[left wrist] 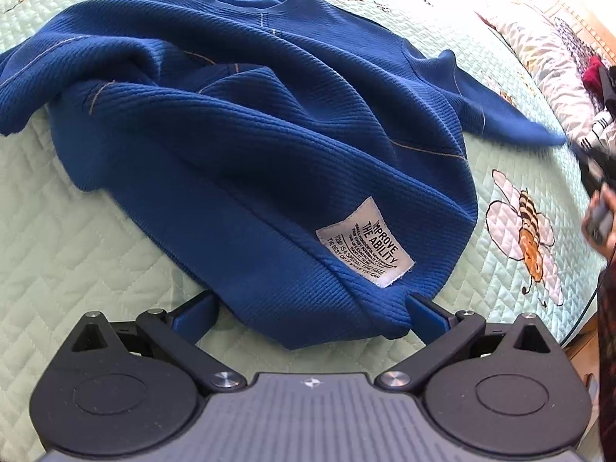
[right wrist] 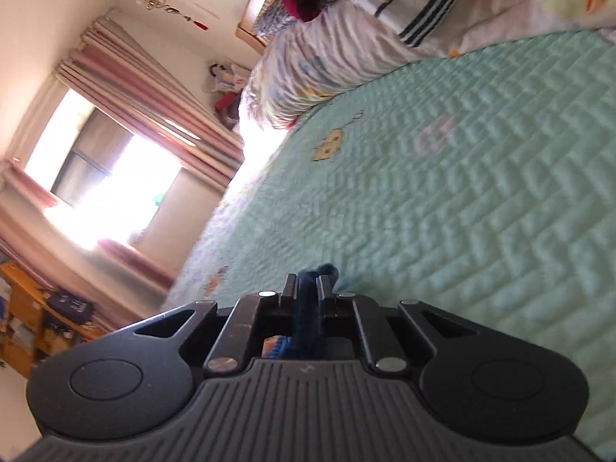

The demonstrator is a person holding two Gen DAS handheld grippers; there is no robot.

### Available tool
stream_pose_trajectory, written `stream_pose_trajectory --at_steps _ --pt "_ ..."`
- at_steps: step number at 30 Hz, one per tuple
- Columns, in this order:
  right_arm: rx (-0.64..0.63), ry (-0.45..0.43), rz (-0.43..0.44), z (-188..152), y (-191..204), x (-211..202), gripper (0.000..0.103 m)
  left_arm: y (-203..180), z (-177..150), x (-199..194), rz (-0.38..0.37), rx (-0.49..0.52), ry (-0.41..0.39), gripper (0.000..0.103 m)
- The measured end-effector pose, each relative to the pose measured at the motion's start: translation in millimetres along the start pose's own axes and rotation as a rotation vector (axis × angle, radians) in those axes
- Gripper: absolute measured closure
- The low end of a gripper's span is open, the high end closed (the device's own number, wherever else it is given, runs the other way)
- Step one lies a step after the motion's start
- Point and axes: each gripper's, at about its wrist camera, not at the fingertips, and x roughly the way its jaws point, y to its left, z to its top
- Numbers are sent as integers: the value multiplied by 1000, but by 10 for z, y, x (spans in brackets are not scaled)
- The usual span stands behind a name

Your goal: Fold clothes

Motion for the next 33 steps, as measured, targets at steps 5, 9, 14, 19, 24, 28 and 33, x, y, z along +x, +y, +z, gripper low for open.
stream_pose_trajectory --at_steps 5,9,14,19,24,28,33 --pt "-5 50 -84 -125 -290 -133 91 3 -43 -91 -27 -3 -3 1" --pt "-136 102 11 -459 -46 -461 81 168 -63 -314 -43 -39 -52 1" --pt "-303 264 177 -1290 336 -954 51 478 -132 -660 -51 -71 -126 1" --pt "-373 440 321 -2078 678 -1292 44 860 -197 -973 -11 -143 -232 1" --pt "-340 675 447 -2608 1036 -1363 28 1428 -291 -1151 15 -371 -305 1" --pt "-353 738 445 -2869 1240 -1464 25 1660 -385 -1159 -1 -452 -318 1" --pt "-396 780 446 -2986 1373 -1544 25 1693 -386 -1129 -6 -414 -329 2"
